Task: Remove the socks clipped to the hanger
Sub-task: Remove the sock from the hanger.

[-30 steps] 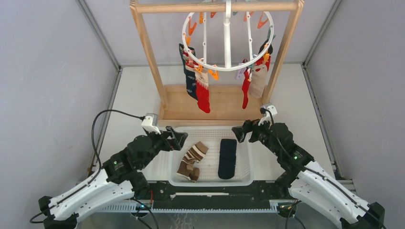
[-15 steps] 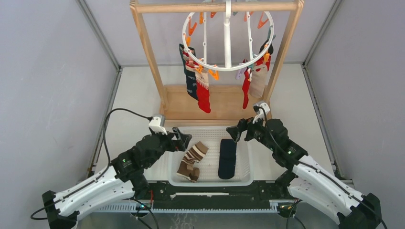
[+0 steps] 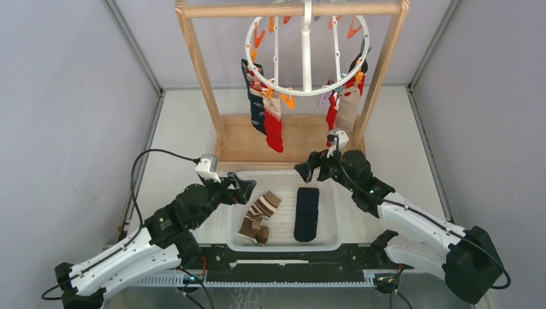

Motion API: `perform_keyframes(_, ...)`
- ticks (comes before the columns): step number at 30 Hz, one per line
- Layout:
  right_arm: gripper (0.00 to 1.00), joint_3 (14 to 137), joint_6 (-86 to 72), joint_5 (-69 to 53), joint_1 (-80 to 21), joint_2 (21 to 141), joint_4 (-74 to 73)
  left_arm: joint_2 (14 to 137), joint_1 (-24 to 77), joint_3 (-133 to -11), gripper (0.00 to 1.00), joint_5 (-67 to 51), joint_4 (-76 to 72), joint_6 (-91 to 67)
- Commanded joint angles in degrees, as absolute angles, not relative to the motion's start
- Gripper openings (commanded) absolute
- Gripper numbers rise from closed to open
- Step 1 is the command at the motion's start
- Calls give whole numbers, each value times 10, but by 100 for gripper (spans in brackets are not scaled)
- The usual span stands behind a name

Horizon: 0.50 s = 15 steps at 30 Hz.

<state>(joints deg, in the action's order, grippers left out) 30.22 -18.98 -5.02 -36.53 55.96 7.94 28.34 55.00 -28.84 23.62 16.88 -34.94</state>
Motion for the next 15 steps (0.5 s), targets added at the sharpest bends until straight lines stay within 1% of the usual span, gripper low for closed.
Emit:
perform_keyframes(1, 92, 344, -187, -47, -371, 596, 179, 284, 550, -287, 100, 228, 156, -334)
perform_keyframes(7, 89, 367, -186, -42, -372, 647, 224, 286, 550, -287, 100, 226, 159, -333)
perform_keyframes(10, 82, 379, -188, -50, -373, 673, 243, 284, 550, -282, 100, 226, 158, -336)
perform_keyframes(15, 76, 388, -204, -64, -373, 708, 285, 283, 550, -276, 100, 223, 153, -342)
